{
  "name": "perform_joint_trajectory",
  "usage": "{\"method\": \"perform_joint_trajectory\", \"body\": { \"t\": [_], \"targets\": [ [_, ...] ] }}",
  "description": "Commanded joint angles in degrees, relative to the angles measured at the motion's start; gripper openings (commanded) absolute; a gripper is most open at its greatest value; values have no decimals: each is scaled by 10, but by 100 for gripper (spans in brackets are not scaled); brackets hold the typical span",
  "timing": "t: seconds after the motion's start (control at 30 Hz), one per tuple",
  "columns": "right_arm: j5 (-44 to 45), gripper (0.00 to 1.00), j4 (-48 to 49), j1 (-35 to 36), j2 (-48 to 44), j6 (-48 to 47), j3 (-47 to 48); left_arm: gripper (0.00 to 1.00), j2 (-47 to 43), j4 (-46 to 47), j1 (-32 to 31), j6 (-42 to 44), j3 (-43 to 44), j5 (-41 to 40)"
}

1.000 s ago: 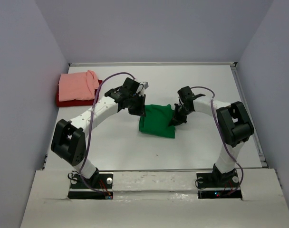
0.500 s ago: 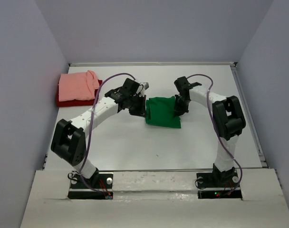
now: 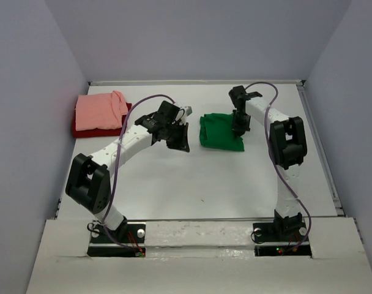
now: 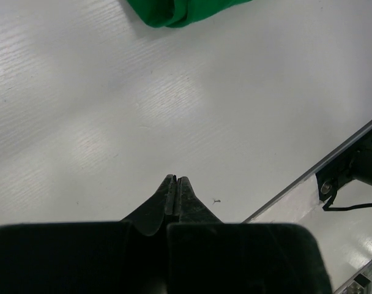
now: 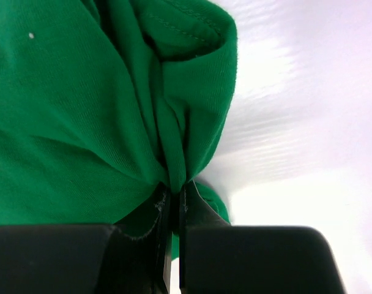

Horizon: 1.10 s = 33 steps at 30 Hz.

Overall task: Fold and stack the t-shirts
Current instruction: Neatly place the folded tshirt to the corner

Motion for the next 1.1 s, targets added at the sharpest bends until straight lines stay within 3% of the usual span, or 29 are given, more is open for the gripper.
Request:
{"method": "perform_joint_trajectory", "body": {
  "t": [0.0,0.37,0.63,1.07],
  "targets": [
    [69,0,-42,-33,37,-23,72,2,-15,-1,2,-2,18,22],
    [144,0,-98,-79,117,-67,238,2,-14,-28,1,6,36,20],
    [200,0,-95,-102,164,-86,265,2,-10,-33,1,5,39,32],
    [213,0,-86,-146,197,-120,316,2,-6,-31,0,2,32,38]
  ]
}}
